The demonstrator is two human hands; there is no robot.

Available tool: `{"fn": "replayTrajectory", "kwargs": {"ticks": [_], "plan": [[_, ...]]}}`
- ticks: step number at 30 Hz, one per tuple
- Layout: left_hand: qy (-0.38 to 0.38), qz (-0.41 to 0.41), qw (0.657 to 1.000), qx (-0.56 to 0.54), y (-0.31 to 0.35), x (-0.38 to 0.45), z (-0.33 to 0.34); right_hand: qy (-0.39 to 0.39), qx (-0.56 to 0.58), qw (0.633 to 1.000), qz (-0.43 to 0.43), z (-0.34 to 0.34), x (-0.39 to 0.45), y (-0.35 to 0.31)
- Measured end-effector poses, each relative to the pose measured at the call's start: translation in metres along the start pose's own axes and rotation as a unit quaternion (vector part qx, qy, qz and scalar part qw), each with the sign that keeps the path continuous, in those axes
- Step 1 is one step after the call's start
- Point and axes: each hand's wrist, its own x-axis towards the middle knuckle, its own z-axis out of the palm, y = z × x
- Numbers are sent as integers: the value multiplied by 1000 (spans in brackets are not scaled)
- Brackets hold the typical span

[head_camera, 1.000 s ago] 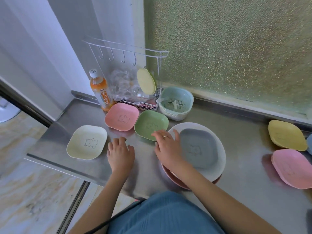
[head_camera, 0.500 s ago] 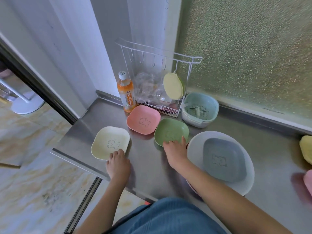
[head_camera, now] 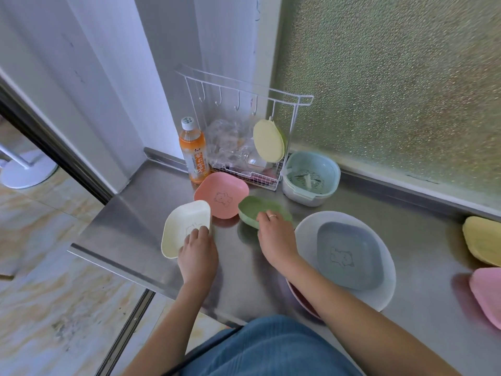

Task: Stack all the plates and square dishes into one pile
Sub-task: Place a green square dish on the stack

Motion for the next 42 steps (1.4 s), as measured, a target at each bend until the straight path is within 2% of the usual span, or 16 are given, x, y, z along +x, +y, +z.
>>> {"fn": "replayTrajectory", "kwargs": {"ticks": [5,8,11,16,19,26,36,42], "plan": [[27,46,999,5,14,-1,2,92,134,985,65,-15,-3,8],[52,53,997,-2,18,-3,3,122,225,965,59,-28,-10,20],[102,108,988,44,23,-5,4,157,261,951,58,-40,-23,40],[118,127,983,54,42,-8,10,214,218,950,57,-54,-62,68],[117,142,982,41,58,-15,15,198,180,961,69,-54,-85,79],[122,167,978,1,84,-25,25,161,106,981,29,-50,-125,93],[100,175,980,-6,90,-44,31,72,113,988,74,-44,-151,110],[93,169,981,-7,87,-50,30,140,9,989,55,-48,-158,113]]}}
